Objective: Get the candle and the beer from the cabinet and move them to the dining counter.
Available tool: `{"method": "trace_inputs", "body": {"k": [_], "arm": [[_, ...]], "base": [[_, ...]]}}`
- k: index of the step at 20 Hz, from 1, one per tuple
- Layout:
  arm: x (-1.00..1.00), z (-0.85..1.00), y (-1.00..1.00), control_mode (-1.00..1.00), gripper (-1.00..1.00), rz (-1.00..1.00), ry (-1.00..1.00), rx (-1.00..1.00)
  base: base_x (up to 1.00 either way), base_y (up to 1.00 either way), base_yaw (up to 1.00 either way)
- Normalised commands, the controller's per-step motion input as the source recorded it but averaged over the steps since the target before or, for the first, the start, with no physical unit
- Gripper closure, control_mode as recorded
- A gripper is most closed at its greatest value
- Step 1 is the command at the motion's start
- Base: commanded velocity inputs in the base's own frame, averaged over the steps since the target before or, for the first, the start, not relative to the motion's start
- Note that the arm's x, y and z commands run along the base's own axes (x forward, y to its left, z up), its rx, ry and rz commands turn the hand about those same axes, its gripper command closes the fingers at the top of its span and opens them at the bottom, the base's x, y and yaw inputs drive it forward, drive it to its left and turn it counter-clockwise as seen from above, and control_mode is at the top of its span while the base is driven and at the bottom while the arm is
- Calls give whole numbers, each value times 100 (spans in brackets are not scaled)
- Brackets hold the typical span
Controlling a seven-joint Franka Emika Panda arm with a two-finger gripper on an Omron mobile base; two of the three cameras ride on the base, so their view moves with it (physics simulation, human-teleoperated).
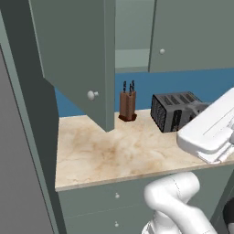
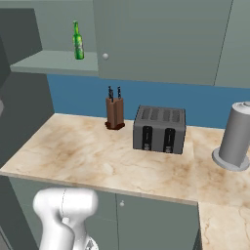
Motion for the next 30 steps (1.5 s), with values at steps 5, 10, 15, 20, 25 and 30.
{"method": "trace_inputs", "body": {"k": [5,10,15,20,25,30], "arm": [[19,12,-42,-100,100,34,0,0],[46,9,-3,-100,100,29,0,1],[45,1,1,-100,100,24,0,7],[11,0,2,-100,100,25,0,6],[19,0,10,-100,100,21,1,2],[17,0,24,-100,100,14,1,0]], "base": [[0,0,0],[0,0,0],[0,0,0],[0,0,0],[0,0,0],[0,0,0]]}}
